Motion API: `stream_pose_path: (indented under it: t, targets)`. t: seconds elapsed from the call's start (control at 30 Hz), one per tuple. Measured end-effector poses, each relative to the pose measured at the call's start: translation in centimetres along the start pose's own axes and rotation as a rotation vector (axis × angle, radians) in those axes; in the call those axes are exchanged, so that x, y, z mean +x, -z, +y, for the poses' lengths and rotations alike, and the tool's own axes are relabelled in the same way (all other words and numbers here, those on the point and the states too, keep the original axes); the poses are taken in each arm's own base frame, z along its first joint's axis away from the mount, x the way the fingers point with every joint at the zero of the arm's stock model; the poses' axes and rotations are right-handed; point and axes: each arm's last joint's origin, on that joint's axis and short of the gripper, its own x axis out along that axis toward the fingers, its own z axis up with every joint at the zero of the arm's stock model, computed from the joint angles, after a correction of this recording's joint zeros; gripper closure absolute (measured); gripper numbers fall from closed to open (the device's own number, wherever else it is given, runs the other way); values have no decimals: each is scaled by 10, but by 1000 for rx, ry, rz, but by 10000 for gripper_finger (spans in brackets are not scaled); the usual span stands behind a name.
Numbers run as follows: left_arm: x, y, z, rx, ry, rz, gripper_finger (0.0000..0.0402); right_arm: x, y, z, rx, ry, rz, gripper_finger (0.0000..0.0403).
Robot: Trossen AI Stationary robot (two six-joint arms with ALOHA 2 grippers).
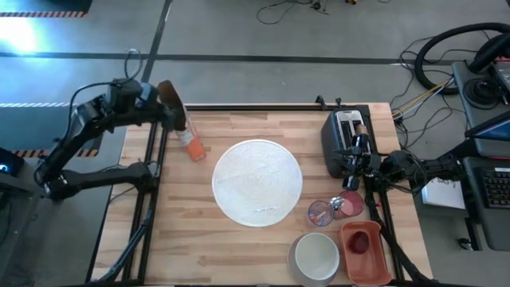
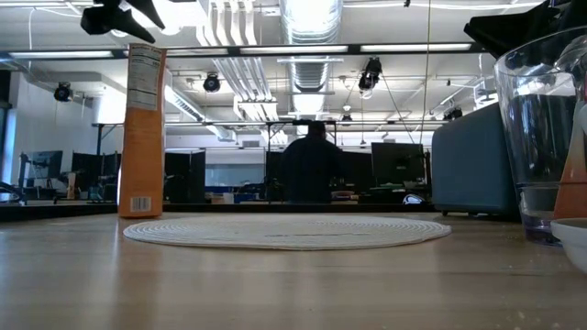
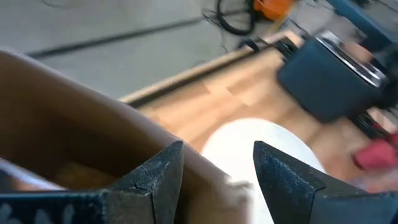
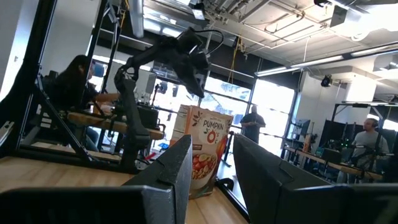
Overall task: Arrange a breakfast setting
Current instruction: Move the cereal to the top left of the table
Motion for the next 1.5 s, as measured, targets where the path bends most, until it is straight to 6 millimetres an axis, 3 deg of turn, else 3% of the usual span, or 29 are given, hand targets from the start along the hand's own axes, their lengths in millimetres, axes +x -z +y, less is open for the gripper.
stream_pose_path:
  t: [0.17, 0.4, 0.83, 1.23, 1.5]
  targets:
    - [2, 7, -21, 7, 89, 26, 223, 0, 0, 0, 0, 0, 0, 296]
    - [8, 23, -59, 54, 81, 21, 223, 0, 0, 0, 0, 0, 0, 296]
    - [21, 82, -128, 102, -20, -6, 223, 0, 0, 0, 0, 0, 1, 296]
    - [46, 117, -155, 3, -110, 70, 219, 0, 0, 0, 0, 0, 0, 296]
    - [61, 151, -164, -103, -268, 156, 171, 0, 0, 0, 0, 0, 0, 296]
